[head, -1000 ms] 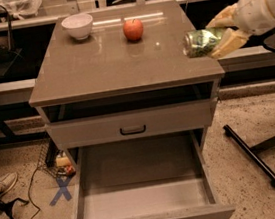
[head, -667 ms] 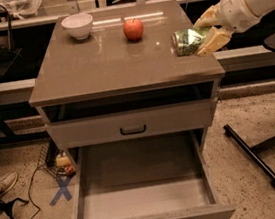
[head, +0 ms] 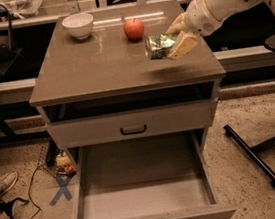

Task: Pick green can from middle drawer and place on counter

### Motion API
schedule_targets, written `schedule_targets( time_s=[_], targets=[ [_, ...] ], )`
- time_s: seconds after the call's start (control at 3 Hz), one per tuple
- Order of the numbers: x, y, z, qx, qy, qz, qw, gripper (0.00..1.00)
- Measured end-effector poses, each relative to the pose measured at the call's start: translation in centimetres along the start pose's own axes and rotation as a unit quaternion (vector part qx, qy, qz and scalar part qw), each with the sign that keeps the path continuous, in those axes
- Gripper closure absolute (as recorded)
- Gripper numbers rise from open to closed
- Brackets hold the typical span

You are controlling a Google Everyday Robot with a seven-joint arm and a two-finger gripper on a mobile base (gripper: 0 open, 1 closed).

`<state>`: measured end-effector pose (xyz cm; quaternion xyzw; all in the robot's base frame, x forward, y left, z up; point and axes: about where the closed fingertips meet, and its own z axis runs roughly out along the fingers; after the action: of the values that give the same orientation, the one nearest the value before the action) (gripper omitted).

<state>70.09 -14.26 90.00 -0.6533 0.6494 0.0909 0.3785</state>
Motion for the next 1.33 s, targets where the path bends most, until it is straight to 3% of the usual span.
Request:
schedule_targets(
  time_s=[0.33,1.33],
  targets=[
    [-0.9,-0.4,4.3,-0.030,-0.017,0.025,0.9991,0.97],
    [-1.2,-1.1,7.8,-0.052,-0.023,0.055,0.9969,0.27]
  ],
)
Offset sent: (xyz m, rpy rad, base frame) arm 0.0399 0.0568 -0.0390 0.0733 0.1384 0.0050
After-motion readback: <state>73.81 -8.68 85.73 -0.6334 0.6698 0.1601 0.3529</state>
